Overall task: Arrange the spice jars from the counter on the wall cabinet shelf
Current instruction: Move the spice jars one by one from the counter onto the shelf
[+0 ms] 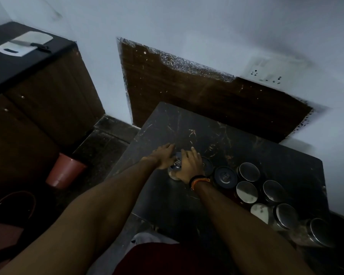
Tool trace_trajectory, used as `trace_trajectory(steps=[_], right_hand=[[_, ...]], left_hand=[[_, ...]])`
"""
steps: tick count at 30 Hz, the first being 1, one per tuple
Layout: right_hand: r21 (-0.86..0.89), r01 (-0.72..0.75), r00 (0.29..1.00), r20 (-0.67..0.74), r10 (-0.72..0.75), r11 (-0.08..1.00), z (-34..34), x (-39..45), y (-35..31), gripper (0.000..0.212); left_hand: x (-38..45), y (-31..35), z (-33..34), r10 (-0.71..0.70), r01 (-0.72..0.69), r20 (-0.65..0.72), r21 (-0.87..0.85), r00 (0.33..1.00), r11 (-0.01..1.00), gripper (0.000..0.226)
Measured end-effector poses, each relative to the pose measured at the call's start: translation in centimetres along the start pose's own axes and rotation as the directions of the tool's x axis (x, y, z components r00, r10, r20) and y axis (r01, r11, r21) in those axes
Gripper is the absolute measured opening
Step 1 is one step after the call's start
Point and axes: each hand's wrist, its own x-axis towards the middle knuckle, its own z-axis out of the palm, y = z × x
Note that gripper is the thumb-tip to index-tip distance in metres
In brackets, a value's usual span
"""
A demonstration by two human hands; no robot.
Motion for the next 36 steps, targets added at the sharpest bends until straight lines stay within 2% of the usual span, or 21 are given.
trace_trajectory(steps=[4, 12, 16, 19, 21, 22, 26, 29, 31, 33, 36], right_hand=[[-0.033, -0.034, 0.999, 0.006, 0.034, 0.999, 1.2, 0.5, -0.2, 0.115], [-0.032, -0.052, 0.998, -0.024, 0.052, 0.998, 1.6, 1.3, -0.4, 0.111], [0.035, -0.028, 0.998, -0.053, 0.03, 0.999, 0.6, 0.7, -0.7, 0.101], [0.057, -0.043, 0.997, -0.057, 0.046, 0.997, -1.9, 0.4, -1.4, 0.097], [0.148, -0.056, 0.998, -0.018, 0.06, 0.987, -4.3, 0.4, -1.5, 0.098], [0.224, -0.054, 0.998, -0.01, 0.057, 0.973, -5.5, 0.4, -1.4, 0.099], [0.494, 0.015, 0.999, -0.04, 0.005, 0.87, -9.8, -0.6, -0.2, 0.101], [0.573, 0.079, 0.996, -0.084, -0.038, 0.815, -11.9, -1.6, 1.0, 0.101], [0.651, 0.121, 0.991, -0.127, -0.05, 0.749, -12.8, -2.1, 1.8, 0.1], [0.703, 0.151, 0.986, -0.158, -0.054, 0.695, -13.4, -2.6, 2.7, 0.098], [0.779, 0.176, 0.979, -0.2, -0.027, 0.602, -13.9, -3.4, 4.2, 0.087]], left_hand=[[0.1, -1.5, 0.3, -0.047, 0.048, 0.023, -0.036, 0.999, 0.998, 0.074], [-0.4, -3.6, 0.6, -0.093, 0.101, 0.069, -0.113, 0.993, 0.989, 0.071], [-0.4, -3.5, 0.3, -0.048, 0.043, -0.012, -0.241, 0.999, 0.969, 0.054], [-0.6, -3.3, 0.1, -0.057, -0.02, -0.166, -0.426, 0.984, 0.904, 0.039], [-0.6, -3.1, -0.1, -0.122, -0.035, -0.238, -0.563, 0.964, 0.826, 0.036], [-0.5, -3.0, -0.4, -0.158, -0.026, -0.232, -0.635, 0.96, 0.772, 0.039], [-0.7, -1.3, -1.4, -0.232, 0.09, -0.01, -0.905, 0.973, 0.416, 0.047], [-1.4, 0.6, -1.3, -0.116, 0.175, 0.15, -0.951, 0.982, 0.253, 0.049], [-1.7, 1.9, -1.1, 0.016, 0.207, 0.208, -0.976, 0.978, 0.073, 0.047], [-1.8, 3.2, -1.1, 0.119, 0.23, 0.217, -0.967, 0.969, -0.108, 0.047], [-1.9, 5.1, -0.8, 0.169, 0.228, 0.191, -0.943, 0.967, -0.243, 0.049]])
